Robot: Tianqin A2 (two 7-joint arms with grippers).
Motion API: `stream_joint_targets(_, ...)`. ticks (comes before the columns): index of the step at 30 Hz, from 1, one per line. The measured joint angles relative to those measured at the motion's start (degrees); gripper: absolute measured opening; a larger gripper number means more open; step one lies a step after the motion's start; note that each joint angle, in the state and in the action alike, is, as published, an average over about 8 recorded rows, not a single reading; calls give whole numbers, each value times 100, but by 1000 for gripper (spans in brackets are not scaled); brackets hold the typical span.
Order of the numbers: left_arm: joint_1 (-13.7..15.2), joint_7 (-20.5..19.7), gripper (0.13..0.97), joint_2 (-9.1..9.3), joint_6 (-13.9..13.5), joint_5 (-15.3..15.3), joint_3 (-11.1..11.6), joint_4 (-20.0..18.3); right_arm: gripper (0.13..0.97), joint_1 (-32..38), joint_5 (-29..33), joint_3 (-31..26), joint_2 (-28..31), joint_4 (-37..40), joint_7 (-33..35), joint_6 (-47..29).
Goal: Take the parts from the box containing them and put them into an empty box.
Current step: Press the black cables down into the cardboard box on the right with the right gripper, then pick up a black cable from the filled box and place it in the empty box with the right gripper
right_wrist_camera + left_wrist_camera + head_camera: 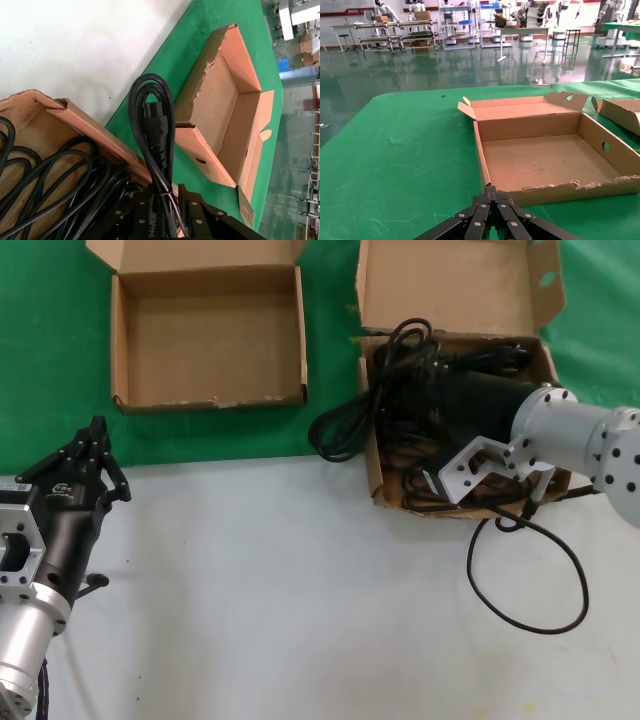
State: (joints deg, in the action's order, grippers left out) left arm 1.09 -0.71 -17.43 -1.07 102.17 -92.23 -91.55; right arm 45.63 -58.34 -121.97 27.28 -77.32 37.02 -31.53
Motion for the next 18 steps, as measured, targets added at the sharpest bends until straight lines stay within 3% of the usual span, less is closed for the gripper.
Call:
stream_joint_targets(5, 0, 0, 145, 0, 0, 0, 0, 0, 238, -13, -19, 6, 22, -23, -7, -8)
stream_joint_targets(12, 0, 0, 145, 0, 0, 0, 0, 0, 226, -23, 6, 49, 52, -121, -82, -40)
stream_joint_targets(18, 0, 0, 145, 0, 0, 0, 0, 0, 207, 91, 224, 241, 17, -456, -608, -304)
